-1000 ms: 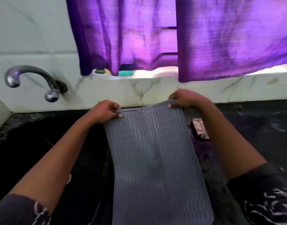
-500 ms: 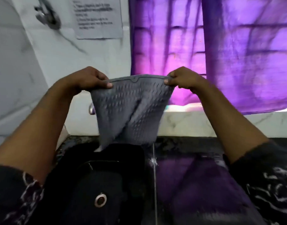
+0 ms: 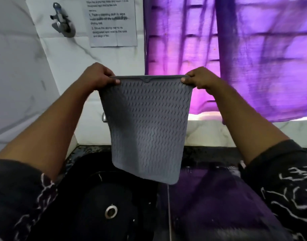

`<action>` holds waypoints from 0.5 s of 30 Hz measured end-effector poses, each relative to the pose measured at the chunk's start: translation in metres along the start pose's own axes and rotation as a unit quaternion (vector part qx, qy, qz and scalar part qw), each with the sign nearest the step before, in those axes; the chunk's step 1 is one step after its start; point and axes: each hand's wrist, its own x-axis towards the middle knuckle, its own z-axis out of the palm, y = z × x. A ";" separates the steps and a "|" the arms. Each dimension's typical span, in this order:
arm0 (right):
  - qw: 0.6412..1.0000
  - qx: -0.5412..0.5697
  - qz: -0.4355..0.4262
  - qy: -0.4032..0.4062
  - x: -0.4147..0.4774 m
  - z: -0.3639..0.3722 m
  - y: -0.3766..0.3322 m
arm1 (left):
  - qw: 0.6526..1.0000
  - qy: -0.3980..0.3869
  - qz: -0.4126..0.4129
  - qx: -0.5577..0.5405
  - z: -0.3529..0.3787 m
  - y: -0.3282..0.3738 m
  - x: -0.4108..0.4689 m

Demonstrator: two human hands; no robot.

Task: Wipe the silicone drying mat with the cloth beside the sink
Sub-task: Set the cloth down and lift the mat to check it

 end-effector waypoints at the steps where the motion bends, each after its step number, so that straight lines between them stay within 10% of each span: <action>1: 1.000 -0.005 0.001 -0.015 -0.011 -0.008 0.004 | 1.000 -0.020 0.011 -0.010 -0.001 0.007 -0.007; 15: 0.998 -0.035 0.000 -0.052 -0.174 -0.146 0.037 | 0.952 -0.218 0.108 -0.185 0.028 0.106 -0.121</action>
